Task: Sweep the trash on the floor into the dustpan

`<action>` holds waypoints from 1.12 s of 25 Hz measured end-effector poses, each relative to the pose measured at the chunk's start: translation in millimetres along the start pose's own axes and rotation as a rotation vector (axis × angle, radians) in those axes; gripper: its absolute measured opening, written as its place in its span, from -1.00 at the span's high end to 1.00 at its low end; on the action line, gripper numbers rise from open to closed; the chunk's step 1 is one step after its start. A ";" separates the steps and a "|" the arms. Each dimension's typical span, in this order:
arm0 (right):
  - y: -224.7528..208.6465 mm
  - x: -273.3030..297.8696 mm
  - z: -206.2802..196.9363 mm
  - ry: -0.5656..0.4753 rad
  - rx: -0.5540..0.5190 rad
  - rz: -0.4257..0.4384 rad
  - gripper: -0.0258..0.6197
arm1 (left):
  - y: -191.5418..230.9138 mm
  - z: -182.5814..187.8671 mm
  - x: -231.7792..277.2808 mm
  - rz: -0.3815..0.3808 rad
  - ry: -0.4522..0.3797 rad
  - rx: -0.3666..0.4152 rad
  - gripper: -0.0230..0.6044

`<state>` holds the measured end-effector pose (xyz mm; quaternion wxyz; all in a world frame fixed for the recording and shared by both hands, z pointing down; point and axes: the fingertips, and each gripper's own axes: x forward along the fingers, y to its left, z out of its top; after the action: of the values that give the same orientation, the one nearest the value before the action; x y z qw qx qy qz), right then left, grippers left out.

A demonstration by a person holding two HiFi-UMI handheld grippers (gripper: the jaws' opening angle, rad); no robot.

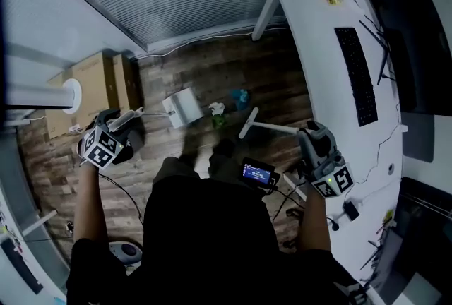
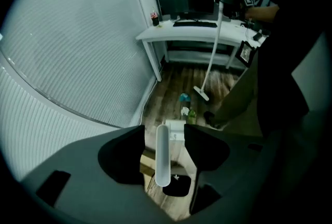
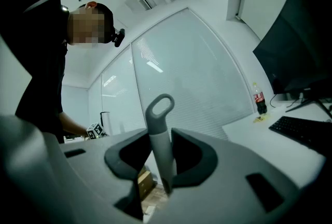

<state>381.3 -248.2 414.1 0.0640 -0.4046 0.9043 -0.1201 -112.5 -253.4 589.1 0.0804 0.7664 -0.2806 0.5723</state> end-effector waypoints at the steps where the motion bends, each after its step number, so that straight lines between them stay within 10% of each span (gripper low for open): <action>1: -4.3 3.1 0.4 0.002 0.001 0.005 0.60 | 2.2 -7.5 5.0 -0.013 0.028 0.005 0.19; 10: -29.7 12.9 -20.9 0.099 -0.030 -0.015 0.60 | 10.3 -57.6 55.5 -0.179 0.155 0.031 0.17; 24: -60.0 14.2 -72.9 0.291 -0.040 -0.099 0.60 | 5.5 -50.8 75.0 -0.309 0.057 0.044 0.52; 28: -55.8 17.8 -81.4 0.333 -0.054 -0.077 0.60 | 3.5 -44.3 71.7 -0.329 0.037 0.154 0.56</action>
<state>392.1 -283.9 507.2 -0.1021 -0.4152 0.8891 -0.1632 -137.7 -260.8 669.3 0.1189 0.7952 -0.1053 0.5852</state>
